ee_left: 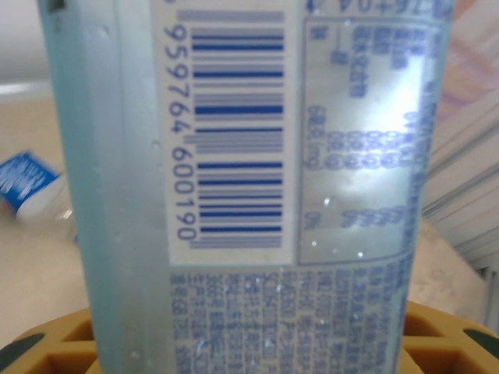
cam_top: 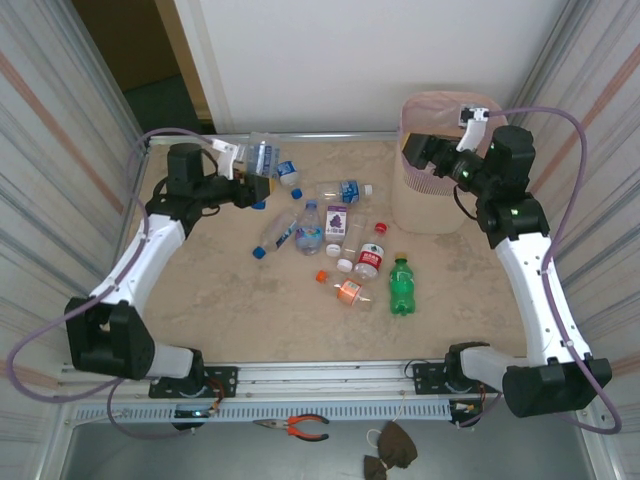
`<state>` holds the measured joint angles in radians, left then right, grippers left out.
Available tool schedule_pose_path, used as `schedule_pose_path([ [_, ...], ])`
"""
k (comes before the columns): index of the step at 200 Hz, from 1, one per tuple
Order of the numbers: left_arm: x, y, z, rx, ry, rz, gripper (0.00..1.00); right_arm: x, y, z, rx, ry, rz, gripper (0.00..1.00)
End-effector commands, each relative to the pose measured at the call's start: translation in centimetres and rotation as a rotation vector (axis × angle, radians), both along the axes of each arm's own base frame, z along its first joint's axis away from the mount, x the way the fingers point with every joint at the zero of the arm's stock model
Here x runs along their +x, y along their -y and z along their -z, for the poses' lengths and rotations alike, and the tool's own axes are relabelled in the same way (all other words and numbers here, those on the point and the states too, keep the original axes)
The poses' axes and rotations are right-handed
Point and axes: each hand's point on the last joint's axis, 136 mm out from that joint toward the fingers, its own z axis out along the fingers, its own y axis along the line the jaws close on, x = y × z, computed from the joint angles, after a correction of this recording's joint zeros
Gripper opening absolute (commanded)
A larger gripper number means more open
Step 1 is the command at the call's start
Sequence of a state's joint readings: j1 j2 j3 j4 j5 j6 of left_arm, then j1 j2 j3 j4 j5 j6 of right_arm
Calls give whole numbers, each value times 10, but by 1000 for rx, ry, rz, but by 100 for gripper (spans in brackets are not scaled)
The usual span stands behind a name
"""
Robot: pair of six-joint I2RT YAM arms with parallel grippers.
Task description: Put the plastic bottles in the bin
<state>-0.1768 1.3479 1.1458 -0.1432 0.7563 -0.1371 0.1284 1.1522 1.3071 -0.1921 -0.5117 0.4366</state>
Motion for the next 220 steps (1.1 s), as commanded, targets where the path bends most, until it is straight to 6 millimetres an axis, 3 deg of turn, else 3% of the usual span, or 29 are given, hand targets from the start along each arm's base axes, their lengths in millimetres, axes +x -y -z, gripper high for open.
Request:
schedule_pose_path([
  [1, -34, 24, -60, -112, 197, 169, 49, -37, -34, -39, 9, 181, -223, 85],
  [52, -96, 71, -114, -132, 405, 392, 49, -100, -93, -65, -54, 392, -566, 91],
  [93, -138, 94, -150, -182, 530, 539, 49, -147, -124, -83, -72, 519, -743, 93],
  [173, -204, 112, -193, -257, 703, 722, 50, -184, -149, -103, -36, 588, -844, 94],
  [220, -219, 114, -199, -257, 739, 734, 50, -203, -158, -101, -33, 614, -916, 88],
])
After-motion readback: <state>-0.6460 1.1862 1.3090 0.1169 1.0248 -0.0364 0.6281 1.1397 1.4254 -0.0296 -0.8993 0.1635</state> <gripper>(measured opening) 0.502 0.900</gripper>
